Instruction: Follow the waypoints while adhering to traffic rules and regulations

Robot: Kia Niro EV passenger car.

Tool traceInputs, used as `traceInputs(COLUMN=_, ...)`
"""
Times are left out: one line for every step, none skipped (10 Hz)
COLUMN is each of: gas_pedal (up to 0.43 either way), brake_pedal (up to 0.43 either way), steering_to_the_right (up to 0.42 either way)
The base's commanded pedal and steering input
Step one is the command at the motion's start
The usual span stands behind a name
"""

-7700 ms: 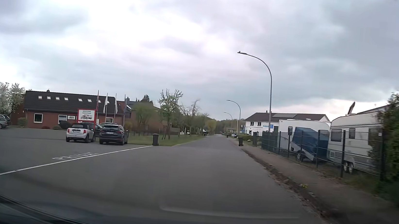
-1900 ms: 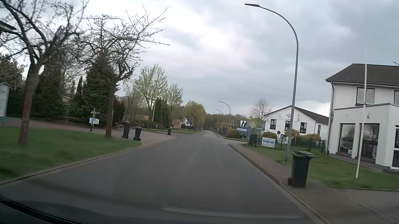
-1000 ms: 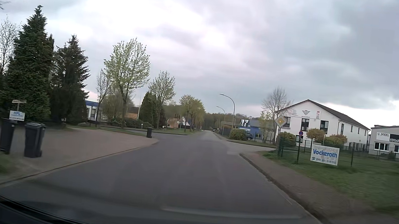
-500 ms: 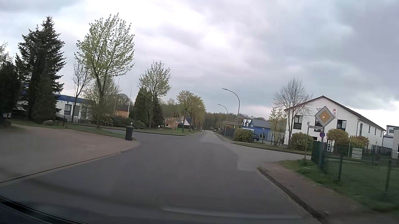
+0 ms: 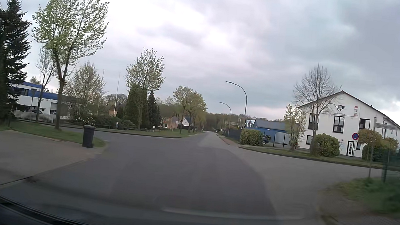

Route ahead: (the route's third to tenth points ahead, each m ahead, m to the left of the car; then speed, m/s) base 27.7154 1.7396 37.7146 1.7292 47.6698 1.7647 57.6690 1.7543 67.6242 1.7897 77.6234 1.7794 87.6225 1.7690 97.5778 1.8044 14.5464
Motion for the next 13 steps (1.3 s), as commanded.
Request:
traceInputs(gas_pedal=0.15, brake_pedal=0.0, steering_to_the_right=-0.001)
traceInputs(gas_pedal=0.15, brake_pedal=0.0, steering_to_the_right=-0.001)
traceInputs(gas_pedal=0.15, brake_pedal=0.0, steering_to_the_right=-0.001)
traceInputs(gas_pedal=0.138, brake_pedal=0.0, steering_to_the_right=-0.001)
traceInputs(gas_pedal=0.138, brake_pedal=0.0, steering_to_the_right=-0.001)
traceInputs(gas_pedal=0.138, brake_pedal=0.0, steering_to_the_right=-0.001)
traceInputs(gas_pedal=0.138, brake_pedal=0.0, steering_to_the_right=-0.001)
traceInputs(gas_pedal=0.138, brake_pedal=0.0, steering_to_the_right=0.0)
traceInputs(gas_pedal=0.138, brake_pedal=0.0, steering_to_the_right=0.001)
traceInputs(gas_pedal=0.138, brake_pedal=0.0, steering_to_the_right=0.003)
traceInputs(gas_pedal=0.138, brake_pedal=0.006, steering_to_the_right=0.004)
traceInputs(gas_pedal=0.138, brake_pedal=0.0, steering_to_the_right=0.005)
traceInputs(gas_pedal=0.138, brake_pedal=0.0, steering_to_the_right=0.005)
